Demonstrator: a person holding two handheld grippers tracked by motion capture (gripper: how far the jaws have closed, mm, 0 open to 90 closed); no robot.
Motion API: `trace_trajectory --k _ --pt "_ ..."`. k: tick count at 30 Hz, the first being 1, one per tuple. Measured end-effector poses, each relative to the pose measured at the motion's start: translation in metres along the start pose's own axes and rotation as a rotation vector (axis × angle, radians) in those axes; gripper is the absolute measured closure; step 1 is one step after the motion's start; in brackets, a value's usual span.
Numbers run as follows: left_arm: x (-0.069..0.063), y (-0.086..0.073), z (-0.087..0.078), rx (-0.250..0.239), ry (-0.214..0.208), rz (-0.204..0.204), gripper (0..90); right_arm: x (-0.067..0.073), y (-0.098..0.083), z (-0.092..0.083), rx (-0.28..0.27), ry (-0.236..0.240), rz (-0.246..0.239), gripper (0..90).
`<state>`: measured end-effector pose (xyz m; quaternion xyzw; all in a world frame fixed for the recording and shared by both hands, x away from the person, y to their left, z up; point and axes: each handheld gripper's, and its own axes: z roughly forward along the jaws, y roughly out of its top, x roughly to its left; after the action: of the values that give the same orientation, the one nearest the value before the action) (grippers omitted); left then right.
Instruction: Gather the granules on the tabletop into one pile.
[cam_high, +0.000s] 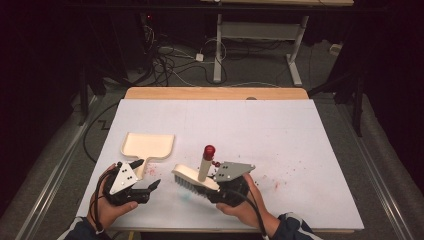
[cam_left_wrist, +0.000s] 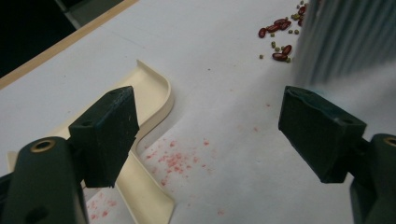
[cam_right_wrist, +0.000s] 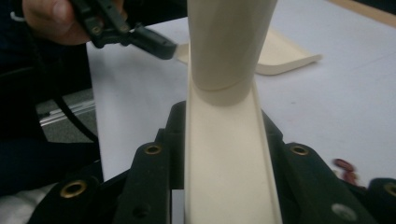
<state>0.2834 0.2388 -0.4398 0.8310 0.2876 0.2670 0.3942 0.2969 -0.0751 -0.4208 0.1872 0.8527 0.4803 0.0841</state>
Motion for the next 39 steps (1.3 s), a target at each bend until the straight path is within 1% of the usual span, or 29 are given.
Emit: trace_trajectory --k 1,2,3,5,6,8,10,11,12,13,14,15,16,17,18,21,22,24,27,29,30,31,32,33,35,36,37,38,39 --pt "0.0 0.0 -0.001 -0.007 0.004 -0.006 19.2 0.002 -0.001 0.003 0.001 0.007 0.003 67.8" --pt "0.001 0.0 -0.001 -0.013 0.009 -0.011 19.2 0.007 -0.005 0.014 0.006 0.021 0.032 67.7" --pt "0.002 -0.001 -0.002 -0.016 0.008 -0.017 19.2 0.007 -0.005 0.014 0.006 0.021 0.032 67.8" --pt "0.004 -0.001 -0.002 -0.019 0.012 -0.025 19.3 0.01 -0.009 0.025 0.018 0.033 0.064 67.7" --pt "0.004 -0.001 -0.003 -0.021 0.01 -0.028 19.2 0.012 -0.014 0.037 0.028 0.017 0.072 67.8" --pt "0.004 0.0 -0.003 -0.023 0.007 -0.027 19.2 0.013 -0.015 0.039 0.017 0.012 0.074 67.8" --pt "0.004 -0.001 -0.002 -0.022 -0.001 -0.025 19.2 0.012 -0.013 0.04 0.026 -0.023 0.048 67.8" --pt "0.003 -0.001 -0.002 -0.018 -0.004 -0.023 19.2 0.01 -0.014 0.039 0.03 -0.04 0.044 67.8" --pt "0.003 -0.001 -0.001 -0.015 -0.007 -0.023 19.2 0.001 -0.015 0.036 0.043 -0.061 0.075 67.8" --pt "0.003 -0.001 0.0 -0.012 -0.012 -0.025 19.2 0.001 -0.015 0.036 0.043 -0.061 0.075 67.8" --pt "0.003 -0.001 0.001 -0.008 -0.017 -0.025 19.2 -0.004 -0.016 0.035 0.049 -0.072 0.086 67.8" --pt "0.003 -0.001 0.002 -0.008 -0.015 -0.012 19.2 -0.009 -0.016 0.032 0.051 -0.089 0.102 67.8" --pt "0.001 -0.001 0.003 0.002 -0.024 -0.017 19.2 -0.014 -0.016 0.03 0.054 -0.096 0.118 67.7" --pt "0.0 -0.001 0.003 0.004 -0.027 -0.017 19.1 -0.025 -0.017 0.025 0.067 -0.102 0.146 67.7" --pt "0.0 -0.001 0.004 0.009 -0.028 -0.011 19.2 -0.029 -0.017 0.022 0.074 -0.107 0.16 67.7" --pt "-0.001 0.0 0.007 0.019 -0.037 -0.007 19.0 -0.038 -0.018 0.016 0.076 -0.135 0.161 67.8" --pt "-0.001 0.0 0.008 0.022 -0.039 -0.005 18.3 -0.046 -0.019 0.011 0.083 -0.139 0.173 67.7" --pt "-0.002 0.0 0.009 0.023 -0.043 -0.008 18.3 -0.049 -0.019 0.01 0.088 -0.144 0.179 67.7" --pt "-0.002 0.001 0.009 0.025 -0.042 -0.005 18.3 -0.054 -0.019 0.005 0.103 -0.13 0.167 67.7" --pt "-0.002 0.001 0.009 0.023 -0.039 -0.005 18.3 -0.055 -0.016 0.0 0.112 -0.141 0.135 67.7" --pt "-0.002 0.001 0.008 0.022 -0.039 -0.005 18.3 -0.057 -0.013 -0.008 0.102 -0.147 0.111 67.7" --pt "-0.002 0.001 0.008 0.021 -0.037 -0.006 18.3 -0.057 -0.013 -0.008 0.102 -0.147 0.111 67.7" --pt "-0.001 0.001 0.008 0.02 -0.036 -0.009 18.3 -0.058 -0.012 -0.013 0.092 -0.143 0.106 67.7" --pt "-0.001 0.0 0.007 0.02 -0.036 -0.01 18.3 -0.059 -0.012 -0.019 0.075 -0.125 0.089 67.7" --pt "-0.001 0.0 0.008 0.023 -0.036 -0.01 18.3 -0.061 -0.011 -0.033 0.055 -0.113 0.048 67.7" --pt "-0.001 0.0 0.008 0.028 -0.035 -0.007 18.3 -0.062 -0.012 -0.047 0.045 -0.076 0.018 67.7" --pt "-0.001 0.0 0.008 0.027 -0.034 -0.008 18.2 -0.063 -0.014 -0.054 0.046 -0.067 0.004 67.7" --pt "-0.001 0.0 0.008 0.024 -0.033 -0.01 18.2 -0.062 -0.017 -0.061 0.04 -0.043 -0.017 67.7" --pt "-0.001 0.001 0.008 0.024 -0.031 -0.009 18.3 -0.06 -0.02 -0.067 0.049 -0.024 -0.034 67.7"
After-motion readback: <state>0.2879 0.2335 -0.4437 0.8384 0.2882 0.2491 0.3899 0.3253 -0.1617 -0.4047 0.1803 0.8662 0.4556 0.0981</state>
